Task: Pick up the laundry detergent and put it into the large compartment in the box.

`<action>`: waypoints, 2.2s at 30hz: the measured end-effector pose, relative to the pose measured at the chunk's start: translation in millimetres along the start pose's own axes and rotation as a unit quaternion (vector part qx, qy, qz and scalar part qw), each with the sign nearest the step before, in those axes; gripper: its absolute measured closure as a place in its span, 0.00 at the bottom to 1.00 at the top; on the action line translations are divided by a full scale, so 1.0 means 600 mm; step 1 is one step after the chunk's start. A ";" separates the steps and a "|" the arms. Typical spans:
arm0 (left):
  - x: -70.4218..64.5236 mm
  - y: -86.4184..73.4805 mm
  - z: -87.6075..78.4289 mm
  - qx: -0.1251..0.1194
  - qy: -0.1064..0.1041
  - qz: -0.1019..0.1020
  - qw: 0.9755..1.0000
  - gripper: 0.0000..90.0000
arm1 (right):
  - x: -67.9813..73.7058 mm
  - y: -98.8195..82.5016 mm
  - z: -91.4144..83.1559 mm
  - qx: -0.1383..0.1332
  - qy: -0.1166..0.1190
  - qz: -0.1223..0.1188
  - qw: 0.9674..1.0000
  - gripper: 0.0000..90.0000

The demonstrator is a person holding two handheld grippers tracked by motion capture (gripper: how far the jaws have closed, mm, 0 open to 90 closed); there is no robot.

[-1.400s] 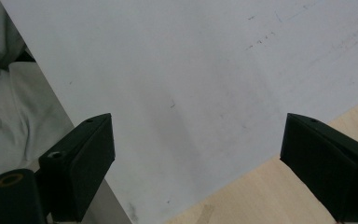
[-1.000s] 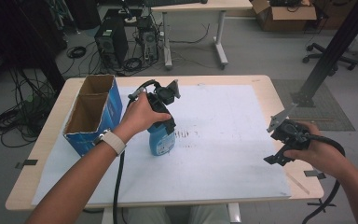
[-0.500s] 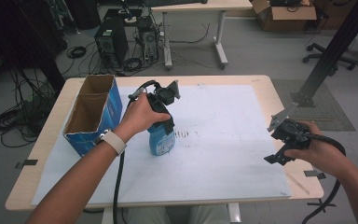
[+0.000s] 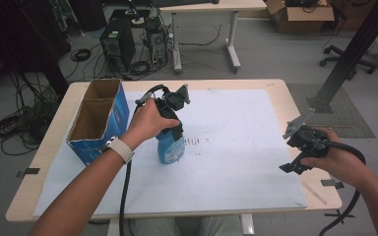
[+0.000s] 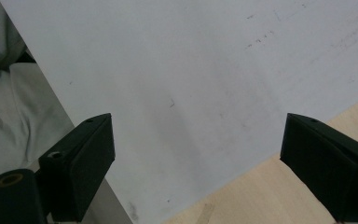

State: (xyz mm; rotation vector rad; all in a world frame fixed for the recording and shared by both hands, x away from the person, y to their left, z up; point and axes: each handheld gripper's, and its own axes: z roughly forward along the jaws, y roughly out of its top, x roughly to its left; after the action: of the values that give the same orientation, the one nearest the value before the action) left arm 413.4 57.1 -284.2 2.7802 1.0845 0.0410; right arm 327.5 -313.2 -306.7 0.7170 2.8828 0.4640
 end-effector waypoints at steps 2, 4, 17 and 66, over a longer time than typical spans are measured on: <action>0.000 0.000 0.000 0.001 -0.001 0.000 1.000 0.35 | 0.000 0.000 0.000 0.001 0.000 0.000 1.000 0.11; -0.001 0.000 0.001 0.002 0.000 0.000 1.000 0.36 | 0.000 0.000 0.000 0.001 0.000 0.000 1.000 0.11; -0.001 0.000 0.001 0.003 0.007 0.007 1.000 0.40 | 0.000 0.000 0.000 0.000 0.000 0.000 1.000 0.11; 0.025 -0.003 -0.290 -0.020 0.023 -0.122 0.992 0.41 | 0.003 -0.001 -0.006 -0.006 -0.004 -0.004 1.000 0.11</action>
State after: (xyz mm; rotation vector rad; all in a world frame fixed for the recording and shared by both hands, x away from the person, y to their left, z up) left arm 408.9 92.2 -112.9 2.6038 1.4095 0.0963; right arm 324.6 -313.7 -303.4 0.7024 2.8722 0.4752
